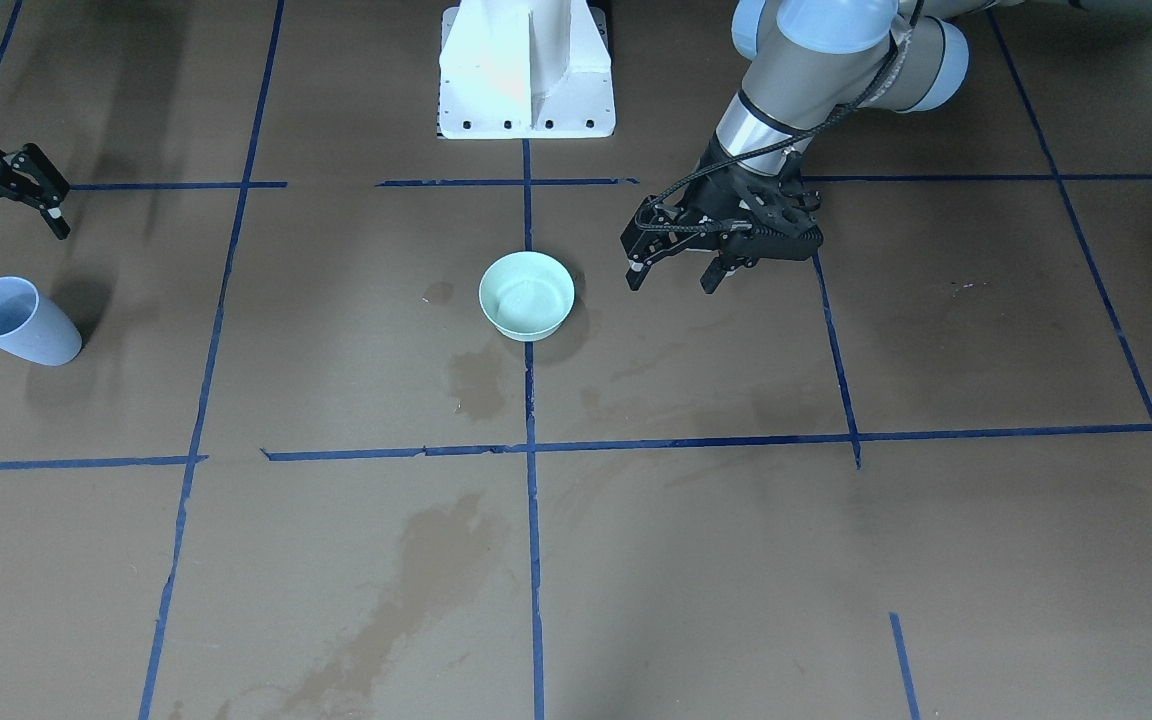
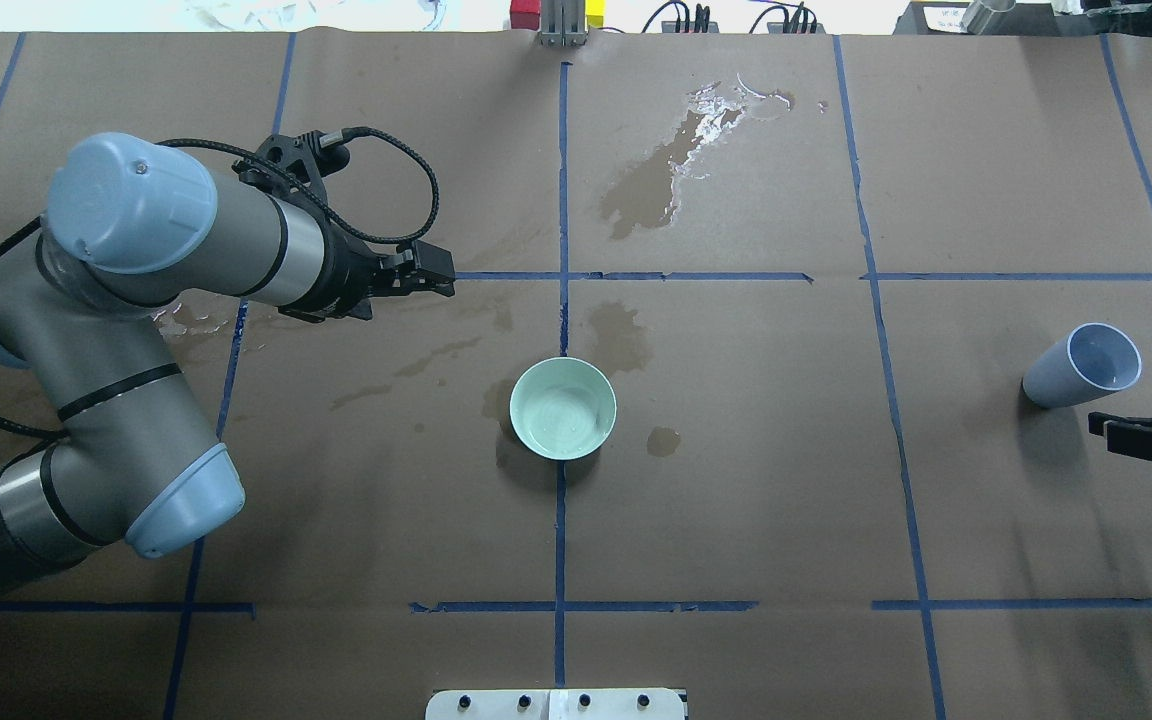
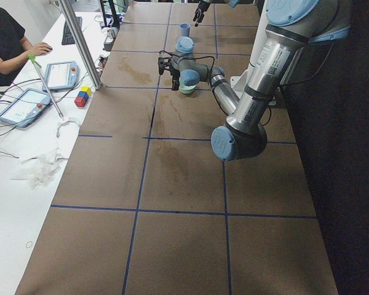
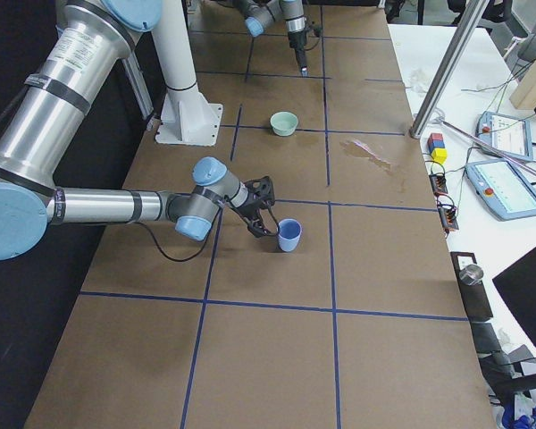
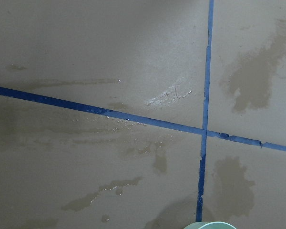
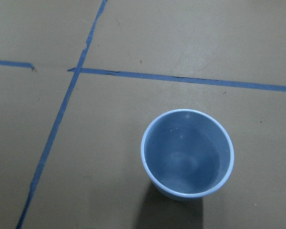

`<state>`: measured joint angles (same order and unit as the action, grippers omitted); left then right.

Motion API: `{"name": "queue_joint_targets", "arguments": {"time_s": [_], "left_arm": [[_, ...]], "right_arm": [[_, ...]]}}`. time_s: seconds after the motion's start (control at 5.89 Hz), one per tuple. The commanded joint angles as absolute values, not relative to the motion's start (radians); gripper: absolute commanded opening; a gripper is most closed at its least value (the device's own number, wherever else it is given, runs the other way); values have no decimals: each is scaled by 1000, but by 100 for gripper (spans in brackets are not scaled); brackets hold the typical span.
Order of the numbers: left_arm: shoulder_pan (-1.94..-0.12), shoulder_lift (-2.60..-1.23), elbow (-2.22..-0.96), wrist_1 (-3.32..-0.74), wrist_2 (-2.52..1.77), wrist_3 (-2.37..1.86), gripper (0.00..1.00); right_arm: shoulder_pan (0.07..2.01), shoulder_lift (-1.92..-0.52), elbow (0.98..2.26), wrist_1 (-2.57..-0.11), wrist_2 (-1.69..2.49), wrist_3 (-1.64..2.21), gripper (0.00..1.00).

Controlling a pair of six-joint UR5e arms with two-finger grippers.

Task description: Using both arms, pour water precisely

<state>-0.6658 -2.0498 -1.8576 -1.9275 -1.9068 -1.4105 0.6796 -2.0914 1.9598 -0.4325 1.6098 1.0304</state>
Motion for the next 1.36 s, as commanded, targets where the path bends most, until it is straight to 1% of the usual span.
{"name": "queue_joint_targets", "arguments": {"time_s": [0.0, 0.34, 0.51, 0.68, 0.85, 1.19], "left_arm": [[-664, -2049, -1858, -1931, -1907, -1407, 100], [-667, -2045, -1856, -1933, -1905, -1404, 100], [-667, -2046, -1856, -1936, -1905, -1404, 100], [-667, -2048, -1858, -1934, -1905, -1405, 100], [-669, -2043, -1873, -1933, -1904, -1405, 100], [-669, -2043, -1882, -1933, -1899, -1407, 100]], "right_arm": [[442, -2118, 1956, -403, 1198, 1176, 100], [304, -2120, 1895, -403, 909, 1272, 100], [234, -2112, 1843, -403, 752, 1310, 100], [206, -2103, 1833, -403, 694, 1340, 100], [203, -2082, 1795, -400, 649, 1351, 100], [195, -1996, 1699, -396, 580, 1359, 99]]}}
